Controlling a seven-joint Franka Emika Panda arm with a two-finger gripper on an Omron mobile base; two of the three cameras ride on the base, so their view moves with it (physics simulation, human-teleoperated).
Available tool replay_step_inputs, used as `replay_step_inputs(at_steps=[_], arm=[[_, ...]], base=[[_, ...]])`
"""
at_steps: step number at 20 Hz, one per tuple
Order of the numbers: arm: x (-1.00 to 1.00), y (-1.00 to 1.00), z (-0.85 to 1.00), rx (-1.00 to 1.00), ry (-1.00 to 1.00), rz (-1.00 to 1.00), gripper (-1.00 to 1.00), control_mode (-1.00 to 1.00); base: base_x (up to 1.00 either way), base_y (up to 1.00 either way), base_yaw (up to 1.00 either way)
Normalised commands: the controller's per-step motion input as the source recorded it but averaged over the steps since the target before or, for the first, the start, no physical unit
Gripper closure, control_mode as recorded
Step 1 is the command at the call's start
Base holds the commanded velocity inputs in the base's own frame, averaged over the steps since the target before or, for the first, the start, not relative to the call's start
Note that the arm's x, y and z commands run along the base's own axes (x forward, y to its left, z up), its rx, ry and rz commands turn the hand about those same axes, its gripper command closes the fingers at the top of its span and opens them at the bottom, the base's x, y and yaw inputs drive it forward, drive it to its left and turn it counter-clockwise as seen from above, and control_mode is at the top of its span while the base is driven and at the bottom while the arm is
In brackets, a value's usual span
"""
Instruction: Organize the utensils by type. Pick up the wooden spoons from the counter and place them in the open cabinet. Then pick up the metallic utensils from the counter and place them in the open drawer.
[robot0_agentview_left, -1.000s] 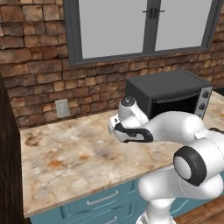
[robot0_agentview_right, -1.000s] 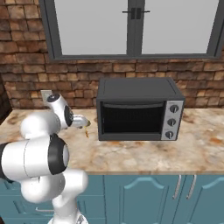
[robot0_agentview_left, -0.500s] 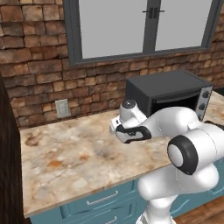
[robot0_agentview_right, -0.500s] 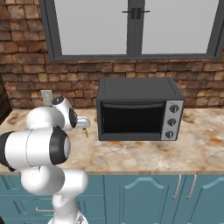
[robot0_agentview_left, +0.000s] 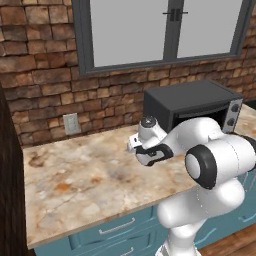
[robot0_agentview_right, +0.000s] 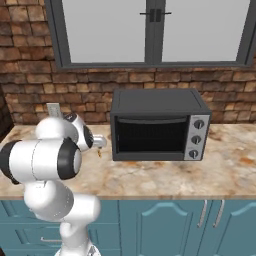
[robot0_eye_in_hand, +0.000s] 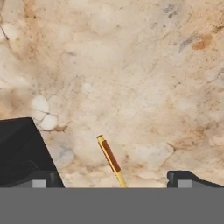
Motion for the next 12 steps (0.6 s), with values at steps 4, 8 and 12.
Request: replay_step_inputs(at_steps=[4, 8, 12], arm=[[0.06, 0.0, -0.16, 0.0, 0.0, -0.03, -1.0, -1.0], [0.13, 0.0, -0.07, 0.0, 0.0, -0.02, -1.0, -1.0], [0.19, 0.0, -0.01, 0.0, 0.0, 0.0, -1.0, -1.0]], base=[[0.0, 0.0, 0.0], [0.0, 0.0, 0.0], [0.0, 0.0, 0.0]])
